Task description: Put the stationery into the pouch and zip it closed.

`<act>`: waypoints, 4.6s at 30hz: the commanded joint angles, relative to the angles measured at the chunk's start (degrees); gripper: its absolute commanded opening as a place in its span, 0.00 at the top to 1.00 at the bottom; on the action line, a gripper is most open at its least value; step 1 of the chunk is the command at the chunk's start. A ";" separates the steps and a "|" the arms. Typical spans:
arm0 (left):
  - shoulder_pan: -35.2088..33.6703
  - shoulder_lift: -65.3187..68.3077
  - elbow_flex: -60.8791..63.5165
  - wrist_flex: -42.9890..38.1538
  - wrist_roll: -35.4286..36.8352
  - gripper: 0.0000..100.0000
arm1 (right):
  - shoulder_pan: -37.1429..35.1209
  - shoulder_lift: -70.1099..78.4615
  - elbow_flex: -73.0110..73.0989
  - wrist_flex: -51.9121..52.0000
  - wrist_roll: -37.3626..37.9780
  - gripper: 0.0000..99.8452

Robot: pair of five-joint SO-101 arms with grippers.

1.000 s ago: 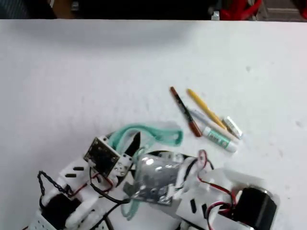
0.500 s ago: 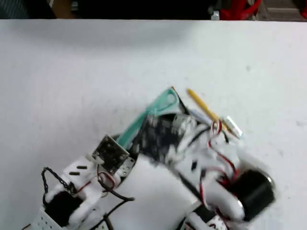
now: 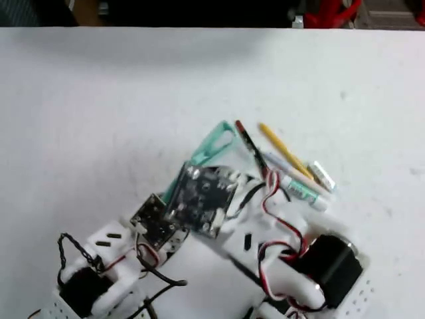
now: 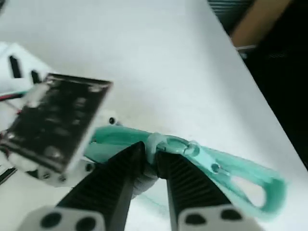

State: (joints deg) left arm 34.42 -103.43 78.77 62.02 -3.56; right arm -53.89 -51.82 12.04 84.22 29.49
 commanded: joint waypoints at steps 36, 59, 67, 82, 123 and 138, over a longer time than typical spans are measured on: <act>-1.63 0.40 -2.81 -0.26 -0.62 0.98 | -15.60 -0.13 -12.22 14.37 -5.89 0.98; -1.63 0.40 -2.81 -0.26 -0.62 0.98 | -16.66 -4.44 -6.07 14.46 -1.67 0.92; -1.71 0.40 -2.81 -0.88 -0.62 0.98 | 3.65 -13.41 -6.24 14.46 2.37 0.67; -5.85 0.40 -2.81 -2.73 1.85 0.98 | 47.08 -0.22 2.55 6.46 2.64 0.77; -11.74 19.91 -10.99 -3.08 1.49 0.98 | 49.63 20.97 23.56 -9.01 13.01 0.95; -11.12 19.82 -8.88 -5.19 1.41 0.98 | 54.02 22.02 19.52 -10.86 13.45 0.99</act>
State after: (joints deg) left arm 22.99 -84.70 70.24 58.33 -2.51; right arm -0.62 -29.41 34.46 74.29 42.24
